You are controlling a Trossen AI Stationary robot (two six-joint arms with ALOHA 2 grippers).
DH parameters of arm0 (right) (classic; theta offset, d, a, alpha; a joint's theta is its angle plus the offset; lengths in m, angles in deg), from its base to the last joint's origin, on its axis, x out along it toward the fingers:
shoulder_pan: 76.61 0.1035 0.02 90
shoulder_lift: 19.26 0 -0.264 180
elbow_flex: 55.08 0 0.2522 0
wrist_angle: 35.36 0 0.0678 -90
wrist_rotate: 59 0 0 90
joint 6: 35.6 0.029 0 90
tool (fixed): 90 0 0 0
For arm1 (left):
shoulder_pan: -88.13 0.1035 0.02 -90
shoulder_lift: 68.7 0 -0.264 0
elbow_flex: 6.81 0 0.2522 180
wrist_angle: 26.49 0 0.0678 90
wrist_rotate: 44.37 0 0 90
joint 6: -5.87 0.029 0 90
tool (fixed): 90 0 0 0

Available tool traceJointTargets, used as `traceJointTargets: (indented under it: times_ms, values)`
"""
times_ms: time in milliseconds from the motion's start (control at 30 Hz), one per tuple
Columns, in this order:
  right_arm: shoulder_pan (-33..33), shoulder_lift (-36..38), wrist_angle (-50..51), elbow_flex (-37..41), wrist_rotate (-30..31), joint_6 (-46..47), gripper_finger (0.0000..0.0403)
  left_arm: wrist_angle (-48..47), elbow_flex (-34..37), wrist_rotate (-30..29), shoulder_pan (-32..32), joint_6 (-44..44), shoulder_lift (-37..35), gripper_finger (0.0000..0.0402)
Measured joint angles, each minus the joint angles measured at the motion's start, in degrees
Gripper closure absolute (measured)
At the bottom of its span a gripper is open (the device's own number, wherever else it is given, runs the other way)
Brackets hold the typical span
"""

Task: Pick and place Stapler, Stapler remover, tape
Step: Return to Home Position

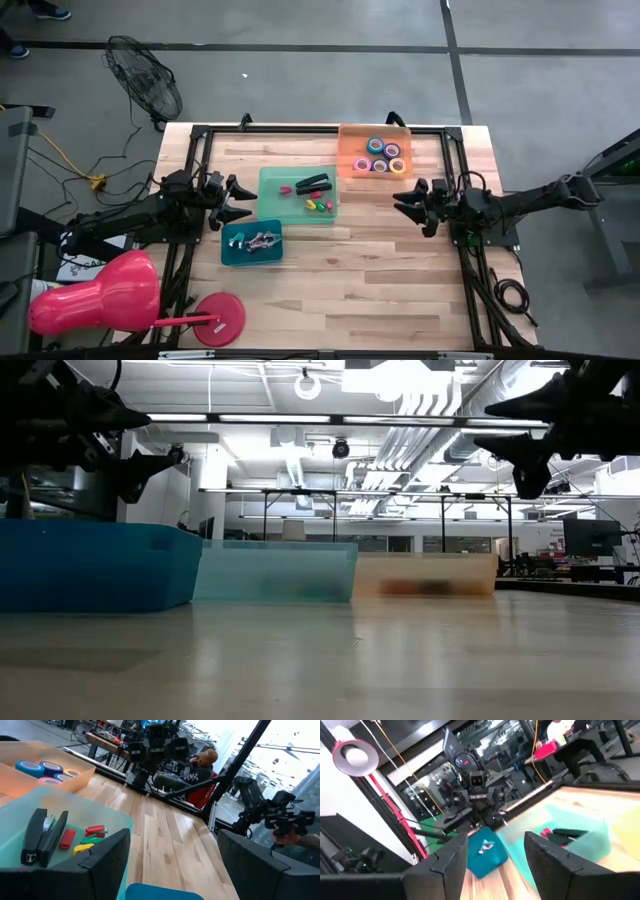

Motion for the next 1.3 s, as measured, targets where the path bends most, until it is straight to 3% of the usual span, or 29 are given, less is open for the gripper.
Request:
traceJointTargets:
  times_ms: [500,833,1100,1300]
  values:
    - [-0.04,11.14,25.59,0.00,1.89,-4.06,0.0217,0.00,0.00,0.00,0.00,0.02,0.00,0.0106]
    - [-0.04,14.43,29.17,0.02,4.61,-6.43,0.0217,0.00,0.00,-0.03,0.00,0.02,0.00,0.0106]
    - [-0.02,14.14,31.37,0.02,-1.54,-2.87,0.0217,0.00,0.00,-0.22,0.00,0.02,0.00,0.0106]
    - [-0.04,14.14,31.35,0.02,-2.87,-2.78,0.0217,0.00,0.00,-0.20,0.00,0.02,0.00,0.0106]
